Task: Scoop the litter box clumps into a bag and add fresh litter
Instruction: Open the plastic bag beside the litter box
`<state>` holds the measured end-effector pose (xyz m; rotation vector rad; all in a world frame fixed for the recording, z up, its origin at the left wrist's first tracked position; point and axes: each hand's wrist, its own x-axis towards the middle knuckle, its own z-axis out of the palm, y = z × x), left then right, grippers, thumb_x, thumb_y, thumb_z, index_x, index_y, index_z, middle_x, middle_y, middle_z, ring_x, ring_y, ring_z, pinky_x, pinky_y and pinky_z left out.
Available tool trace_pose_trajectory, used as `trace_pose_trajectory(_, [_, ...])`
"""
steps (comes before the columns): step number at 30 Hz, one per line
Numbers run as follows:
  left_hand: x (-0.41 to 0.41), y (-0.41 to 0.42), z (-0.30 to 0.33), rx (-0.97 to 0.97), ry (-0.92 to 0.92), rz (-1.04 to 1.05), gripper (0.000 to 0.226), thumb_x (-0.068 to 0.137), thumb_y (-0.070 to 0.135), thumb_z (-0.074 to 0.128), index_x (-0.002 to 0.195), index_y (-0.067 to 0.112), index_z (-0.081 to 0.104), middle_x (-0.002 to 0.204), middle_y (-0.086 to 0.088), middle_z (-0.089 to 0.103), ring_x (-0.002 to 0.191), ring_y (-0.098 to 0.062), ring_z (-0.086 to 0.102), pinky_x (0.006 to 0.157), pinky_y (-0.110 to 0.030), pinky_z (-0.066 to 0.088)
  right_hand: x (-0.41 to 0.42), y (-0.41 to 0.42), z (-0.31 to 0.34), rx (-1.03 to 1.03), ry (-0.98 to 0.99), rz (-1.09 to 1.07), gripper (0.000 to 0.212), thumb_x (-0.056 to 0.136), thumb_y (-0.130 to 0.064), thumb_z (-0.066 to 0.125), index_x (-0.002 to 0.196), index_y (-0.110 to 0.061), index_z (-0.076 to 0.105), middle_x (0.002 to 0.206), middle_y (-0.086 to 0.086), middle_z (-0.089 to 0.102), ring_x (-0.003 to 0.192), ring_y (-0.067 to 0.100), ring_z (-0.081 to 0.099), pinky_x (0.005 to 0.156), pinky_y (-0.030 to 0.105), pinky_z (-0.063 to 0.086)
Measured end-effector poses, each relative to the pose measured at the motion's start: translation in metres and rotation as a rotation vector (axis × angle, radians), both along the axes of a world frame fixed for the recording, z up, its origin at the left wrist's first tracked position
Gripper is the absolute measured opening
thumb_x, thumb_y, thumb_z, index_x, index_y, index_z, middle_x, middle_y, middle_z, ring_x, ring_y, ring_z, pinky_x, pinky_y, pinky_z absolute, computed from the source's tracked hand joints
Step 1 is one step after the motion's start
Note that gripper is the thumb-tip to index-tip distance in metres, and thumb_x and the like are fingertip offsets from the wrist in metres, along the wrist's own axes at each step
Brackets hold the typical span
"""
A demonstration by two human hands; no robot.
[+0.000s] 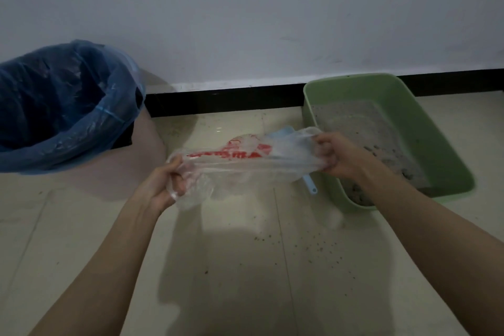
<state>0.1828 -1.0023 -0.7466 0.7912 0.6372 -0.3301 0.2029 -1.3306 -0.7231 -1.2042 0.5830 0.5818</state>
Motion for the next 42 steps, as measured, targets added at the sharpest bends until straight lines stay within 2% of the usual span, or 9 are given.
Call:
trace_pose_trajectory(6, [0.011, -0.014, 0.011, 0.255, -0.087, -0.165, 0.03, 0.1, 0.018, 0.036, 0.071, 0.014, 0.043, 0.037, 0.008, 0.038, 0.029, -0.002, 0.032, 0.028, -0.012, 0.028, -0.017, 0.037, -0.005, -0.945, -0.217, 0.889, 0.075, 0.077, -0.062, 0.06, 0.137, -0.024, 0.039, 0.129, -0.003, 0.05, 0.099, 0.019, 0.058, 0.078, 0.033, 0.052])
trace_pose_trajectory(10, [0.013, -0.02, 0.025, 0.428, -0.218, -0.317, 0.023, 0.098, 0.016, 0.042, 0.078, 0.013, 0.051, 0.044, 0.006, 0.039, 0.034, -0.003, 0.035, 0.031, -0.014, 0.029, -0.029, 0.064, -0.011, -1.504, -0.496, 1.167, 0.055, 0.081, -0.068, 0.048, 0.111, -0.023, 0.058, 0.112, 0.001, 0.063, 0.105, 0.022, 0.059, 0.085, 0.033, 0.045])
trace_pose_trajectory(17, [0.011, 0.0, 0.014, 0.507, -0.287, -0.355, 0.028, 0.099, 0.029, 0.039, 0.078, 0.015, 0.05, 0.046, 0.008, 0.036, 0.035, -0.004, 0.031, 0.031, -0.015, 0.028, -0.034, 0.068, -0.011, -1.403, -0.521, 1.252, 0.053, 0.085, -0.067, 0.042, 0.113, -0.023, 0.055, 0.11, 0.002, 0.063, 0.105, 0.023, 0.059, 0.082, 0.032, 0.043])
trace_pose_trajectory(21, [0.008, 0.0, 0.009, 0.914, -0.268, -0.432, 0.029, 0.097, 0.039, 0.041, 0.097, 0.016, 0.059, 0.061, 0.001, 0.042, 0.051, -0.012, 0.038, 0.044, -0.023, 0.032, -0.024, 0.059, -0.028, -1.244, -0.417, 0.701, 0.046, 0.098, -0.036, 0.037, 0.061, -0.011, 0.045, 0.061, 0.003, 0.047, 0.061, 0.022, 0.05, 0.059, 0.028, 0.039])
trace_pose_trajectory(27, [-0.005, -0.005, -0.001, 1.234, -0.243, -0.59, 0.032, 0.079, 0.033, 0.071, 0.094, 0.008, 0.058, 0.088, -0.004, 0.055, 0.078, -0.019, 0.05, 0.056, -0.026, 0.037, -0.01, 0.044, -0.02, -0.533, 0.021, -0.044, 0.017, 0.09, -0.005, 0.053, 0.078, 0.003, 0.06, 0.069, 0.012, 0.055, 0.049, 0.017, 0.051, 0.039, 0.021, 0.04])
trace_pose_trajectory(31, [-0.011, -0.003, -0.004, 1.211, -0.226, -0.8, 0.015, 0.085, 0.016, 0.065, 0.09, 0.005, 0.056, 0.081, -0.007, 0.053, 0.066, -0.016, 0.046, 0.058, -0.027, 0.035, -0.009, 0.04, -0.001, 0.047, 0.11, -0.315, 0.021, 0.097, 0.003, 0.034, 0.09, 0.007, 0.054, 0.088, 0.014, 0.059, 0.079, 0.025, 0.062, 0.096, 0.033, 0.046])
trace_pose_trajectory(33, [-0.012, 0.0, -0.005, 1.072, -0.177, -0.641, 0.007, 0.092, 0.014, 0.055, 0.09, 0.007, 0.054, 0.083, -0.011, 0.051, 0.063, -0.017, 0.048, 0.056, -0.027, 0.038, -0.008, 0.035, 0.005, 0.148, 0.165, -0.361, 0.025, 0.1, 0.0, 0.031, 0.101, 0.007, 0.054, 0.099, 0.016, 0.061, 0.092, 0.028, 0.061, 0.105, 0.035, 0.039])
trace_pose_trajectory(38, [-0.005, 0.017, -0.007, 0.08, 0.151, -0.171, 0.006, 0.087, 0.005, 0.058, 0.093, 0.006, 0.059, 0.086, -0.01, 0.067, 0.079, -0.019, 0.067, 0.067, -0.033, 0.057, -0.018, 0.029, 0.01, 0.163, 0.172, -0.17, 0.027, 0.095, 0.001, 0.028, 0.091, 0.007, 0.054, 0.077, 0.021, 0.065, 0.064, 0.029, 0.067, 0.039, 0.034, 0.053])
trace_pose_trajectory(42, [-0.005, 0.022, -0.016, -0.057, 0.053, -0.056, 0.072, 0.001, -0.004, 0.088, 0.07, 0.007, 0.069, 0.073, -0.001, 0.068, 0.066, -0.015, 0.067, 0.063, -0.029, 0.053, -0.015, 0.023, -0.004, 0.036, 0.148, -0.026, 0.013, 0.091, -0.012, 0.05, 0.083, -0.009, 0.059, 0.061, 0.005, 0.068, 0.05, 0.018, 0.063, 0.049, 0.027, 0.056])
